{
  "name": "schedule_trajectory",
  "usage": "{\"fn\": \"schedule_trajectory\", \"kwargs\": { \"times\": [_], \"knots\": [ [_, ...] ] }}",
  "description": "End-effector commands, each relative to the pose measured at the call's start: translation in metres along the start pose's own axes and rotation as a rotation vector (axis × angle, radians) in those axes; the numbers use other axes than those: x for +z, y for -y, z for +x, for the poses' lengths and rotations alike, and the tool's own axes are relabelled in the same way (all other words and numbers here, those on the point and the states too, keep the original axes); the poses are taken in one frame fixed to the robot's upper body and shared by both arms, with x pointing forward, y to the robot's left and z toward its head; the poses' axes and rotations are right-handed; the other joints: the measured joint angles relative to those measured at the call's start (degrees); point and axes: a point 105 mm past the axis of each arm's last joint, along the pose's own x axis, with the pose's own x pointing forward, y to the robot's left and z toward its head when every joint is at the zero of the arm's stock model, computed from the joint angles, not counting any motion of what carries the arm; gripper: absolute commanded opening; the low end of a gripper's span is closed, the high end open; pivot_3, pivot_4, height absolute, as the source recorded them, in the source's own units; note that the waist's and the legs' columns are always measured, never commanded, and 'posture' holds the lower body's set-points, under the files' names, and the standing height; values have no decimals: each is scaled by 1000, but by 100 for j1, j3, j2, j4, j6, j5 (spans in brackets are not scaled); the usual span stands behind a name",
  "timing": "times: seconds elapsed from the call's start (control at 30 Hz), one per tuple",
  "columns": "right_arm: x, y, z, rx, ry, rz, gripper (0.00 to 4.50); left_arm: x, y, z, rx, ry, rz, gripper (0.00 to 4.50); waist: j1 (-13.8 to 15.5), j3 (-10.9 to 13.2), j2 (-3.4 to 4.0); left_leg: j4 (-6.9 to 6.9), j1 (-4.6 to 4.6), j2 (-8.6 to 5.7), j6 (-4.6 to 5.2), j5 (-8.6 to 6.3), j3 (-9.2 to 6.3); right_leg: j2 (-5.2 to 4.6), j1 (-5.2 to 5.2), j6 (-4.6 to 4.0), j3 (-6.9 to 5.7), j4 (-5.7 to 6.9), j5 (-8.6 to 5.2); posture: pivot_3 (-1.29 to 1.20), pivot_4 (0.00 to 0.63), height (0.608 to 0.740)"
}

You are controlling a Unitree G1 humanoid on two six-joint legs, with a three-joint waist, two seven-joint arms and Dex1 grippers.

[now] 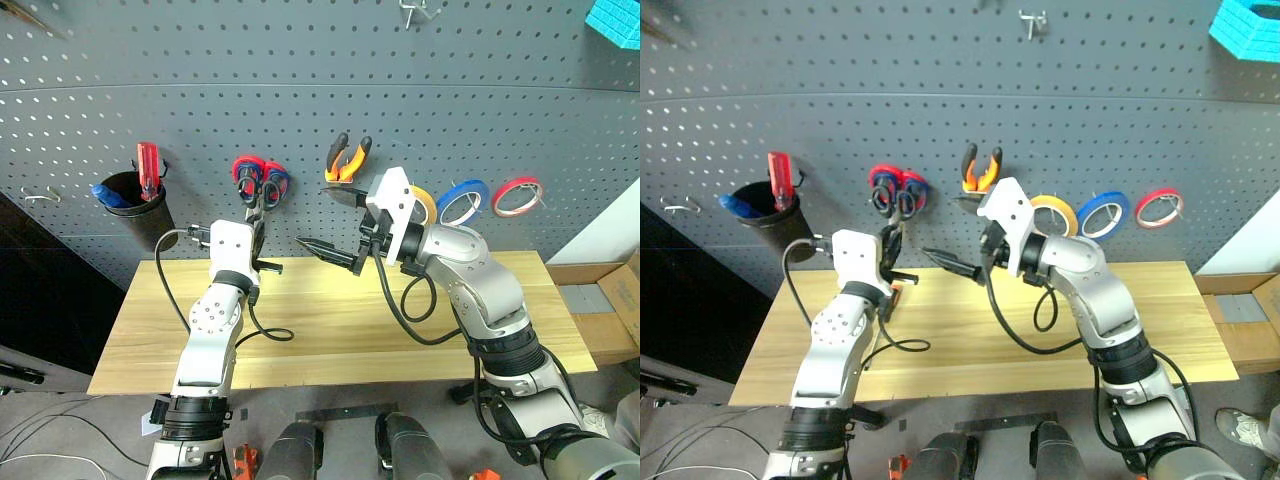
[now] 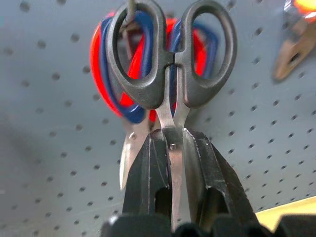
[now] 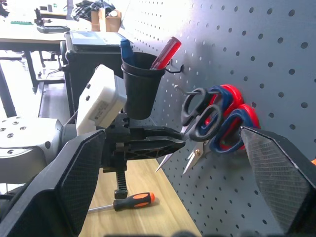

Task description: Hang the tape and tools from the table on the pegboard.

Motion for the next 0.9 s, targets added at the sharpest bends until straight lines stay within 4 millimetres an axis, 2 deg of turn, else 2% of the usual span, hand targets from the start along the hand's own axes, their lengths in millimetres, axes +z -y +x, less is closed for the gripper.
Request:
{"fn": "schedule_trajectory", "kwargs": {
  "times": [0.03, 0.13, 0.2, 0.3, 0.4, 0.5, 0.6, 0.73, 0.9],
  "knots": [
    [13, -2, 0, 6, 38, -45, 4500, -1, 1, 9, 10, -12, 39, 88, -1, -23, -1, 1, 1, 0, 0, 0, 0, 0, 1, 0, 0, 0, 0, -24, 130, 740],
    [12, -2, 0, 7, 37, -43, 4500, -4, -8, 15, 83, -49, 2, 88, -6, -48, -1, 1, 3, 0, 0, 0, 1, 1, 1, 0, 1, 2, 1, -24, 133, 740],
    [13, -2, 0, 5, 39, -41, 4500, -5, -8, 16, 65, -80, -18, 88, -15, -59, -3, 1, 3, 0, 0, 0, 2, 1, 0, 0, 2, 4, 1, -22, 137, 740],
    [13, -3, -1, 5, 40, -38, 4500, -10, -12, 14, 58, -111, -13, 1067, -28, -71, 4, 0, 7, 0, 0, 0, 3, 2, 0, 0, 5, 8, 1, -17, 141, 740],
    [12, -5, -1, 19, 36, -31, 4500, -21, -27, 6, 135, -151, -46, 2178, -51, -71, 4, 0, 9, 1, 0, 0, 6, 3, -4, 0, 12, 14, 1, -13, 148, 740],
    [8, -12, -3, 64, 23, -11, 4500, -40, -38, -7, 154, -248, -98, 3085, -49, -70, 4, 0, 9, 2, 0, -1, 4, 3, -5, 0, 12, 16, 0, 7, 161, 740],
    [3, -19, -7, 111, 0, 5, 4500, -66, -48, -24, 169, -376, -150, 3085, -46, -70, 4, 0, 10, 1, 1, -2, 5, 3, -3, 0, 12, 16, 0, 15, 174, 740],
    [-4, -24, -9, 134, -22, 18, 4500, -120, -68, -51, 211, -680, -135, 3085, -37, -69, 5, 0, 12, 2, 8, -5, 0, 4, -3, 0, 7, 19, 0, 16, 189, 740],
    [-6, -24, -8, 128, -35, 25, 4500, -135, -52, -43, 134, -765, -214, 3085, 1, -64, 1, 1, 22, -2, 25, -15, -1, 12, 4, 1, 6, 24, -2, -4, 197, 740]
  ]
}}
